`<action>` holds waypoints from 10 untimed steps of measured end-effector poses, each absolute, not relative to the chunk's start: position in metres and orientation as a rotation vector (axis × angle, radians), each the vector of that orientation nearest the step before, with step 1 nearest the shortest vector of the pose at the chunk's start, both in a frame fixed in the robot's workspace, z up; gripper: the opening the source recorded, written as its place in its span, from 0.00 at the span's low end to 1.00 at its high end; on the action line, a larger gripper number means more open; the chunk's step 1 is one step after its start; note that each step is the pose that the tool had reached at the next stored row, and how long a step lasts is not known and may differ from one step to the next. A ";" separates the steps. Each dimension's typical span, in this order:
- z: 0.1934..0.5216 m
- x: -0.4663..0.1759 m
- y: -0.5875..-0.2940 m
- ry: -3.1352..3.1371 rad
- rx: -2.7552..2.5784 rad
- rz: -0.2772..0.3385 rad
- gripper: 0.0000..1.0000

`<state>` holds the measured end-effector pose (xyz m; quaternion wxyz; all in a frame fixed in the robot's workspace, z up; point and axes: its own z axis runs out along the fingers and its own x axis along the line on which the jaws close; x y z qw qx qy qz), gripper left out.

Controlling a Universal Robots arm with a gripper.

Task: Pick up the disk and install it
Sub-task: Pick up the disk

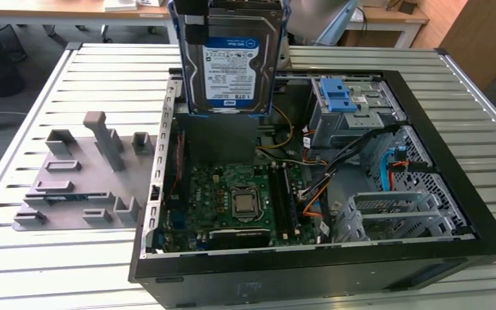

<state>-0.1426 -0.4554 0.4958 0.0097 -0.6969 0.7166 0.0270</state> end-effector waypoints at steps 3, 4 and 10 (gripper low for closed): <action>0.495 -0.142 -0.457 2.237 -2.176 0.084 0.36; 0.495 -0.142 -0.458 2.237 -2.176 0.084 0.36; 0.494 -0.142 -0.468 2.237 -2.176 0.084 0.36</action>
